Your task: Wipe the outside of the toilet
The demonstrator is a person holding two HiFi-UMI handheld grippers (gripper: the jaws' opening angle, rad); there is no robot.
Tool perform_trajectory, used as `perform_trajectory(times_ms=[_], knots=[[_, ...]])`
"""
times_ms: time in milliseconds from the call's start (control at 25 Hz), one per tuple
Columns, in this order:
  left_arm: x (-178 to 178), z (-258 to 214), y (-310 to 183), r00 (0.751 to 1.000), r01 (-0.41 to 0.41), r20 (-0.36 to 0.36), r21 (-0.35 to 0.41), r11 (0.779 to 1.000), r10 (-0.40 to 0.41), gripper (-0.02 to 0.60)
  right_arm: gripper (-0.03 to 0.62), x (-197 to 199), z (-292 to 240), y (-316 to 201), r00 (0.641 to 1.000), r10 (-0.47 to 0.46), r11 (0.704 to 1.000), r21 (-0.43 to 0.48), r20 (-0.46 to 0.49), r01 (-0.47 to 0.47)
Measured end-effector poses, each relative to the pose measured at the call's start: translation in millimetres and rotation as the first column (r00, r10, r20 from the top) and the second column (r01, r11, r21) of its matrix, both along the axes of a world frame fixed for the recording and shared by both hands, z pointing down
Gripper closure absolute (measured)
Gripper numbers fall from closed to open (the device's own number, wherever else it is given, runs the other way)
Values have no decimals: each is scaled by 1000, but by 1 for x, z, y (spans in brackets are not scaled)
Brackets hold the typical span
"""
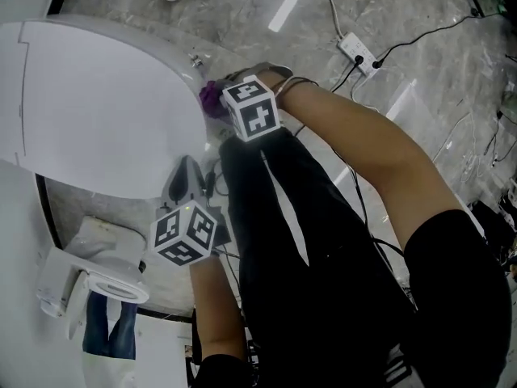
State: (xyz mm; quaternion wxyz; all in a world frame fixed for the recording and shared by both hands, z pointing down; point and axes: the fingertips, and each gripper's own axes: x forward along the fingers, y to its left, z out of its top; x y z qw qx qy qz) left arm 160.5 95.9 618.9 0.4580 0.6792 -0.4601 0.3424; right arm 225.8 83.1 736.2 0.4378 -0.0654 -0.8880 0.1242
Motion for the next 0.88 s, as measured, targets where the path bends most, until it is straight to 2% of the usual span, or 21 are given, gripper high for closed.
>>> perform_trajectory(times_ms=[160, 320, 600, 720, 880], knots=[[-8, -2, 17, 997, 76, -1, -3, 997, -76, 574, 480, -7, -4, 17, 999, -29, 1000, 4, -21, 29], [-31, -5, 37, 988, 154, 5, -3, 988, -154, 574, 480, -17, -8, 32, 998, 39, 998, -44, -43, -41], [-81, 4, 80, 958, 288, -7, -9, 958, -288, 574, 480, -29, -9, 39, 987, 130, 989, -52, -91, -135], [-105, 12, 104, 949, 315, -12, -24, 949, -315, 574, 480, -41, -7, 46, 979, 172, 983, -51, -113, -179], [-121, 19, 132, 958, 284, -19, -38, 958, -285, 574, 480, -52, -8, 58, 953, 274, 956, -72, -130, -285]])
